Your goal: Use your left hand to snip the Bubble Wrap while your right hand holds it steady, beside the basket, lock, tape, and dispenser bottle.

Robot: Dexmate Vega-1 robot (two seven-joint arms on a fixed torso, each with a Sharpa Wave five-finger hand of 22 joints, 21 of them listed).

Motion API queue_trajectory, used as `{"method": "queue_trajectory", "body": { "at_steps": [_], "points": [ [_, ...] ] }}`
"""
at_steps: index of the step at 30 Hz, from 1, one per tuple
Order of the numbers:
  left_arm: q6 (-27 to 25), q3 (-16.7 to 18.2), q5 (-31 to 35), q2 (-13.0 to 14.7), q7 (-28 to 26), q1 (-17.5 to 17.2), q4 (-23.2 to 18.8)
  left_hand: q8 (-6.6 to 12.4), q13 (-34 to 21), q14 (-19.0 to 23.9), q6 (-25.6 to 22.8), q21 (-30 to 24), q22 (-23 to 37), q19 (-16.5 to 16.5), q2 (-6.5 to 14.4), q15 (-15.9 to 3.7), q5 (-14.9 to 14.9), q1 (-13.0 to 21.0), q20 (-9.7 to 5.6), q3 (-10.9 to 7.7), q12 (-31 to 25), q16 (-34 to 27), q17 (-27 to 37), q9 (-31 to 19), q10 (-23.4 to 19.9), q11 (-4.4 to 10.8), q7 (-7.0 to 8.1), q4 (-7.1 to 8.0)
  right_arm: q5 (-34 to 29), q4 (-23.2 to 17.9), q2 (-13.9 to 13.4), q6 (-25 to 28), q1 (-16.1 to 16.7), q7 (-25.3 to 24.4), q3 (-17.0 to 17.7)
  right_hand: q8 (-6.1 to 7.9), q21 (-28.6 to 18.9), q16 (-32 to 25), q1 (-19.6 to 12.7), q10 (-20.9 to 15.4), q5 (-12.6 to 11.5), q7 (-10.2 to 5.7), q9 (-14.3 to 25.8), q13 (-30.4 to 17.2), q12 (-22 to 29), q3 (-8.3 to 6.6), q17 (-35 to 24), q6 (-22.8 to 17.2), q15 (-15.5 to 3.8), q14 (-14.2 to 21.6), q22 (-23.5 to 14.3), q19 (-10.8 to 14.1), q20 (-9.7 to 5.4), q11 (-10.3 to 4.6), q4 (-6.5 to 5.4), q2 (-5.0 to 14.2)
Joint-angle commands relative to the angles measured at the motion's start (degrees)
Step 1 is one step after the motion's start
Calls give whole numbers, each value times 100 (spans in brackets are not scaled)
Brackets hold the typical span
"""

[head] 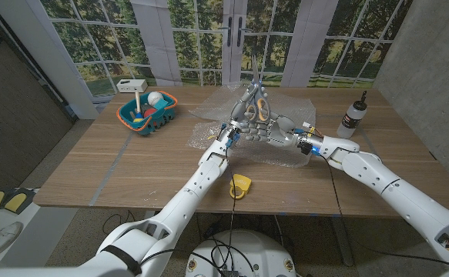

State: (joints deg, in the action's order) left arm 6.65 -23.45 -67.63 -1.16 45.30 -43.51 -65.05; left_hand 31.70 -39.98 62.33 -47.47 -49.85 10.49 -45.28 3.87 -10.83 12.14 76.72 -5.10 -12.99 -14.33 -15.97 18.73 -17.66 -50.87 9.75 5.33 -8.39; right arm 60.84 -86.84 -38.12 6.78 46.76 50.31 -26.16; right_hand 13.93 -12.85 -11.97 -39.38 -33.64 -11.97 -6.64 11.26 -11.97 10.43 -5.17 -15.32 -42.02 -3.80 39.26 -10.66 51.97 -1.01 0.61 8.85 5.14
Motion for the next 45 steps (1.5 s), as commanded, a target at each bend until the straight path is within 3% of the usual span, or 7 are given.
{"method": "queue_trajectory", "body": {
  "at_steps": [1,8,22,32,45],
  "points": [
    [19,22,3,-66,-37,-3,100,45,-43,-12,-113,-50,13,32,296,-296,18,322,-413,-16,3,-36,31,-93,-31,63,135,27,105,193,123,37,-62,284,18,53,7,-39,-73,11,13,38,26,7,37,4,-24,-142,-66,-38,-17,-35,-10,-3,23,-18],
    [20,33,10,-78,-7,3,154,55,-71,-10,-116,-73,14,43,300,-298,12,320,-416,-12,1,-37,35,-99,-40,70,125,30,179,316,197,12,-69,431,67,48,20,-39,-141,42,19,53,41,10,36,-1,-22,-153,-58,-75,-17,-72,8,-32,43,-45],
    [55,93,-1,-78,-29,-36,162,62,-109,-9,-95,-115,16,70,305,-299,-5,313,-423,-5,11,-44,49,-110,-47,81,144,33,246,388,254,-150,-28,676,217,189,41,-66,-291,9,39,150,139,18,74,-17,-26,-484,-79,-134,-19,-143,14,-73,45,-61],
    [74,93,35,-48,-107,-80,99,72,-112,-3,-106,-145,15,81,305,-299,-12,307,-422,0,27,-48,56,-108,-61,84,151,35,108,408,179,-169,-73,736,199,71,48,-79,-448,6,56,218,191,22,87,-35,-24,-197,-54,-198,-21,-188,48,-80,63,-91],
    [290,25,216,79,-259,-211,-124,79,-127,12,-122,-188,13,83,304,-297,-21,314,-424,0,37,-56,65,-97,-83,72,145,28,-410,187,-116,-361,-200,559,83,41,50,-200,-1050,-597,110,269,275,26,275,-202,-17,-107,-38,-60,-28,-289,68,-58,127,-78]
  ]
}}
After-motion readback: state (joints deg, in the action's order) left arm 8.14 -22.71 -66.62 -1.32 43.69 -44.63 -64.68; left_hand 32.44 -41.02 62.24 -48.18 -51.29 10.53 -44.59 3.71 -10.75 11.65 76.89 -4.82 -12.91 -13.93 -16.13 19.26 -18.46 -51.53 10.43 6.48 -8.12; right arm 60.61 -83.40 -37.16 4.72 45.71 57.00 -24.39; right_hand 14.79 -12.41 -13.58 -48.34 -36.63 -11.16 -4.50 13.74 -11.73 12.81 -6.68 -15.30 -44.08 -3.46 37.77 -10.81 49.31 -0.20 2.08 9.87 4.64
